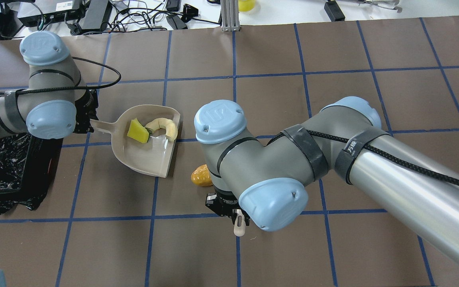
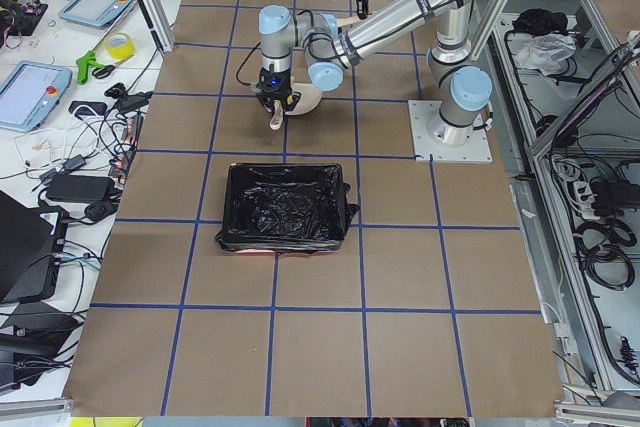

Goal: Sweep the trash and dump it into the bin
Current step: 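Move the brush with the right gripper behind the yellow potato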

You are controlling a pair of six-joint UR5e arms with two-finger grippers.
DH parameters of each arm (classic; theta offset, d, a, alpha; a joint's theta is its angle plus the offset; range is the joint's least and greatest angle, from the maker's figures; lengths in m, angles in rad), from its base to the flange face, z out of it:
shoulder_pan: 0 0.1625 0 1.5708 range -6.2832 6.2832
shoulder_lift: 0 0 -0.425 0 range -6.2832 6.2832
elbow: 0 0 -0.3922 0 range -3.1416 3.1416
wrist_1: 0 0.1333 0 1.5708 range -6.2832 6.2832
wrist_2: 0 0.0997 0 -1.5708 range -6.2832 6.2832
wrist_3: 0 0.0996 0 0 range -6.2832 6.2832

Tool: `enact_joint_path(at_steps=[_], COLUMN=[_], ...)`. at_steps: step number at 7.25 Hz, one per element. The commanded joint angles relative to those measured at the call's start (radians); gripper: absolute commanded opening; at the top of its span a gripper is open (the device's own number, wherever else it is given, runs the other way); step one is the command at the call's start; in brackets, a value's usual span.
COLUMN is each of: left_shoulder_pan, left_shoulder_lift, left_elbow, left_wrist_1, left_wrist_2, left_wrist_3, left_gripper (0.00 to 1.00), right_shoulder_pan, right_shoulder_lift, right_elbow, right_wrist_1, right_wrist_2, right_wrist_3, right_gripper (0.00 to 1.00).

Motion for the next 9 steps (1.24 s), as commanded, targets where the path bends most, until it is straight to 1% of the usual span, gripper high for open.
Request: enact_joint_path(at_steps=[1,3,4,5,6,7,8,9], left_shoulder_pan=[-0.002,-0.002,-0.002,-0.002,-0.002,-0.003,-0.003,-0.003], left_shoulder_lift=[0.032,0.03,0.027,0.023,0.012,0.004,0.006,0.004], left_elbow=[-0.05,-0.065,-0.08,-0.074,-0.076,-0.076,-0.073,-0.071], left_wrist_1=[0.001,0.001,0.004,0.012,0.03,0.039,0.039,0.039], left_wrist_2=[0.01,0.029,0.04,0.04,0.04,0.04,0.038,0.035], left_wrist_3=[-0.035,-0.043,-0.049,-0.052,-0.057,-0.058,-0.061,-0.066], left_gripper=[0.0,0.0,0.0,0.0,0.0,0.0,0.0,0.0], right_shoulder_pan=[0.055,0.087,0.097,0.109,0.124,0.132,0.132,0.135], right_shoulder_lift=[0.013,0.043,0.056,0.082,0.105,0.119,0.155,0.2], right_elbow=[0.013,0.013,0.013,0.011,0.004,-0.013,-0.054,-0.118], right_wrist_1=[-0.013,-0.029,-0.066,-0.113,-0.141,-0.143,-0.137,-0.125], right_wrist_2=[0.043,0.045,0.058,0.118,0.109,0.109,0.105,0.099], right_wrist_3=[0.12,0.23,0.27,0.318,0.329,0.336,0.332,0.335], right_gripper=[0.0,0.0,0.0,0.0,0.0,0.0,0.0,0.0])
